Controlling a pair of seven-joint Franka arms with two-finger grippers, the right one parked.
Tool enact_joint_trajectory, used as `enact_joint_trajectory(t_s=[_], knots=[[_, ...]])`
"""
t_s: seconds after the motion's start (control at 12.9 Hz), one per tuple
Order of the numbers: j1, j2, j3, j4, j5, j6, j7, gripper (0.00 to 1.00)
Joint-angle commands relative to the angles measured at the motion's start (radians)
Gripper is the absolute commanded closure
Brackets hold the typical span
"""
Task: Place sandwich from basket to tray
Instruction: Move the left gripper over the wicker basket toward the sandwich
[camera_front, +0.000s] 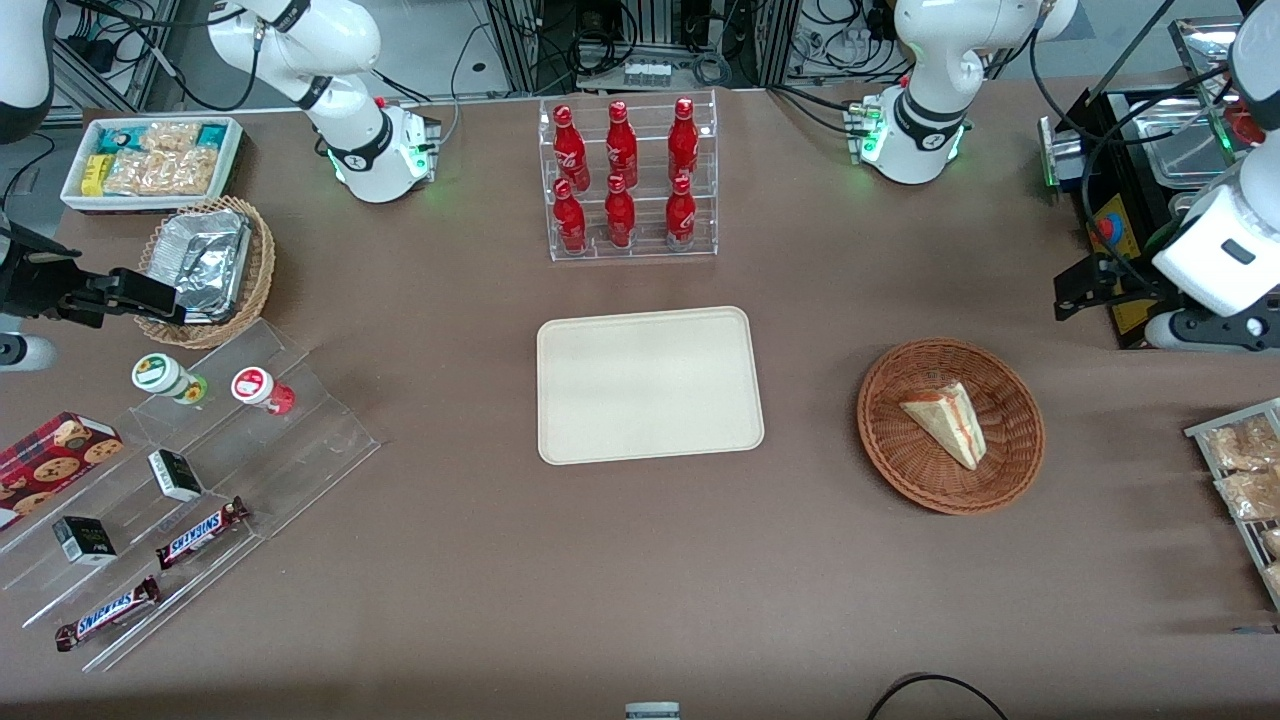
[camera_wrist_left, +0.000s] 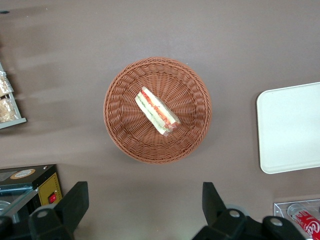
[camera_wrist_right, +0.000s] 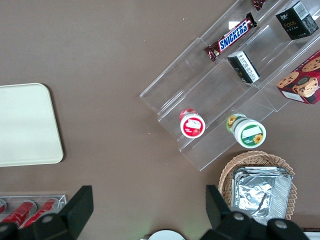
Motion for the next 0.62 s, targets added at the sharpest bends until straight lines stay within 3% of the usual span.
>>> enact_joint_trajectory(t_s=[0.0, 0.31, 0.54], knots=[[-0.013, -0.025, 0.010, -0.130, 0.022, 0.123, -0.026, 0.00], [-0.018, -0.068, 0.004, -0.385, 0.024, 0.392, -0.194, 0.00], [-0.024, -0.075, -0.008, -0.561, 0.024, 0.615, -0.448, 0.00]])
